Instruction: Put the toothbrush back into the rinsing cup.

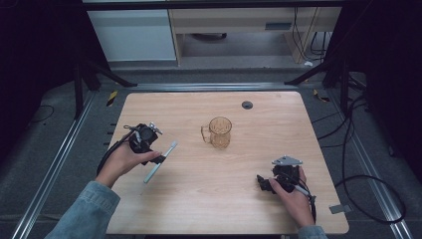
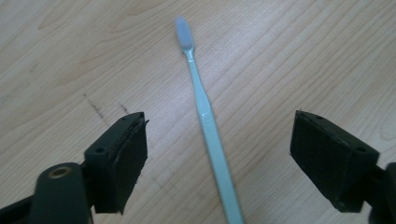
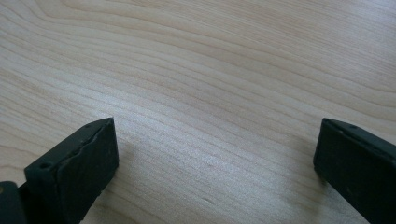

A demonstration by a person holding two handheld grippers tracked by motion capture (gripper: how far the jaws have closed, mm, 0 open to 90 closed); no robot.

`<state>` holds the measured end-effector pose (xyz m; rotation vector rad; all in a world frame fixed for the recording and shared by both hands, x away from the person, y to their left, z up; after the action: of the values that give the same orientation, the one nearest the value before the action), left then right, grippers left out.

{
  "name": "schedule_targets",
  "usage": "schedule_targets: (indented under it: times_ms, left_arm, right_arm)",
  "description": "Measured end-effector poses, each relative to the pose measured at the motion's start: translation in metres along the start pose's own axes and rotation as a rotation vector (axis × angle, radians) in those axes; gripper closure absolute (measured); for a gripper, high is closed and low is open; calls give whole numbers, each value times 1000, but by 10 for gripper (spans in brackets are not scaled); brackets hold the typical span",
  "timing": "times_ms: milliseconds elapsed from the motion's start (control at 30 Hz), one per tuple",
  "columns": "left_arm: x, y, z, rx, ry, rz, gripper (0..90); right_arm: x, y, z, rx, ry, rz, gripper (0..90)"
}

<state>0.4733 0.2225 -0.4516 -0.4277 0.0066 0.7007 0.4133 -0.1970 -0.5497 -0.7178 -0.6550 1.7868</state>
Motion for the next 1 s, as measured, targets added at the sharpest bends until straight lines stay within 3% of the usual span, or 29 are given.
schedule_targets:
  times_ms: [100,267,500,867,1000]
  left_arm:
    - [0,-1,-1,16,6,-1,229]
    - [8,0,-11,143,-7,16,302]
    - [17,-5,-27,221,-35,51,371]
    - [20,-15,-49,253,10,110,523]
    - [21,-17,-56,263,1,120,536]
  right_arm:
    - [0,0,0,0,0,0,3]
    - [0,0,0,0,0,0,4]
    - [0,0,0,0,0,0,4]
    - [0,0,0,0,0,0,4]
    - [0,0,0,0,0,0,4]
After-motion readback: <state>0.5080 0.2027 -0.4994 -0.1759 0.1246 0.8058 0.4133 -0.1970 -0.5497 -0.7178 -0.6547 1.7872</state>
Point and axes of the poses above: each handheld gripper's, and its own axes: z roughly backward along the jaws, y roughly out of its underside, x roughly to its left, the point moved 5 cm from there along -z, roughly forward along the jaws, and after that the axes turned 13 degrees about y, right-handed, at the moved point
